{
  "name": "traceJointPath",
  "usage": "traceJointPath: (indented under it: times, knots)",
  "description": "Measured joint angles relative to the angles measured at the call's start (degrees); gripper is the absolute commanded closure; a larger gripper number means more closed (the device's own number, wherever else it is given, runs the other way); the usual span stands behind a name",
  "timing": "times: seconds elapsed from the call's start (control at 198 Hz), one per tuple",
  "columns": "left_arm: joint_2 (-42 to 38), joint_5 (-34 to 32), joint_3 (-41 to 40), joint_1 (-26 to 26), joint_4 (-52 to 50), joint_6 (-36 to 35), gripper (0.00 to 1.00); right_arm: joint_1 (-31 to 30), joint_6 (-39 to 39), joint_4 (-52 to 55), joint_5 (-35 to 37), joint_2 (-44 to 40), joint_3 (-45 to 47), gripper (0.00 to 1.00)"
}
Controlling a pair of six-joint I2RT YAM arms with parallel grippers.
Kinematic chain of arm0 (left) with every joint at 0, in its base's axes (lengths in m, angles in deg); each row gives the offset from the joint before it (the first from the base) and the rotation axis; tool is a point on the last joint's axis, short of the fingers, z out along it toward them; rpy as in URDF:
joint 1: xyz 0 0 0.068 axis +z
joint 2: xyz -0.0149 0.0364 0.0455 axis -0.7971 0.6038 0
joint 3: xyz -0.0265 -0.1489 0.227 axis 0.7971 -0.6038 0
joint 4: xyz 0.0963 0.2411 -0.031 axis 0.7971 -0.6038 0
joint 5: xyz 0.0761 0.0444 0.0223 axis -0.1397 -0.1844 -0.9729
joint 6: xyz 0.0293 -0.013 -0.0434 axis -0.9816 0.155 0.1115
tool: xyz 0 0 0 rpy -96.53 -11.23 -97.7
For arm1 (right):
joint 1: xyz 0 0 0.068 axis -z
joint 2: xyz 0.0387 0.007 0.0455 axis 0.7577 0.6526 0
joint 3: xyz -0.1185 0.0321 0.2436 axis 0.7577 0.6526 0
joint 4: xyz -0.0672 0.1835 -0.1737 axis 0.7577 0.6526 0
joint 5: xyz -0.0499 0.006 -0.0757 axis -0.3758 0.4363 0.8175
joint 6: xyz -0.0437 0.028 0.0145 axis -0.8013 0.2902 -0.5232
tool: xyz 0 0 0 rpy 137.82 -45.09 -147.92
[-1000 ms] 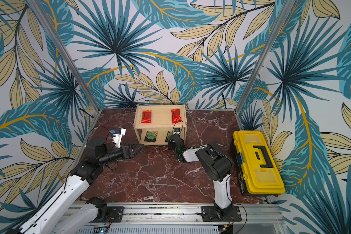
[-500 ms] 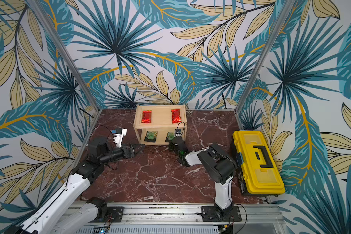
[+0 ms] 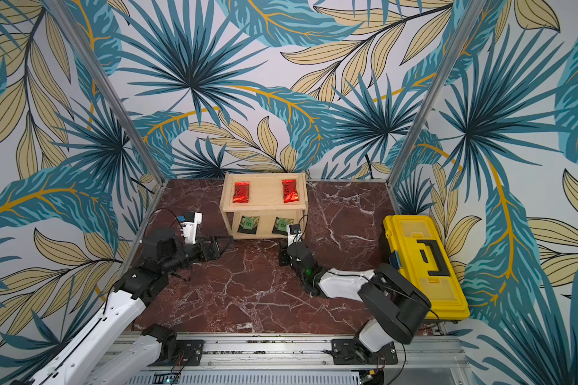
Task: Place the tea bags on the shelf by color
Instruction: Reset both arms
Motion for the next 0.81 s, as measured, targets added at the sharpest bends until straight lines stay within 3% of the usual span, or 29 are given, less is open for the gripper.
traceJointPath:
  times: [0.025, 0.05, 0.116, 0.237, 0.378, 0.554, 0.806]
  knots:
    - [-0.9, -2.5, 0.0, 0.0, -0.2, -0.2, 0.0, -0.4, 0.3, 0.9, 0.5, -3.2, 1.2, 0.2]
    - [-1.8, -5.2, -0.2, 0.0, -0.2, -0.4, 0.0, -0.7, 0.2, 1.7, 1.1, -6.5, 2.4, 0.11]
    - [-4.8, -14.1, -3.1, 0.0, 3.3, -2.3, 0.0, -0.5, -1.7, 1.9, 3.2, -14.9, 5.9, 0.07]
    - [-9.8, -29.2, -15.9, 0.2, 14.9, -14.4, 0.0, -0.1, -9.7, 8.3, 7.5, -28.2, 8.0, 0.01]
    - [-3.6, -37.8, -21.0, 6.3, 22.8, -24.0, 0.0, 6.3, -19.1, 12.5, 14.3, -38.2, 6.3, 0.01]
    - [15.4, -37.1, -21.7, 15.1, 37.7, -29.3, 0.0, 16.5, -26.1, 2.8, 17.5, -32.0, 14.3, 0.01]
    - [34.3, -27.7, -21.7, 17.4, 60.0, -31.2, 0.0, 35.5, -25.2, -11.9, 7.0, -11.4, 17.8, 0.01]
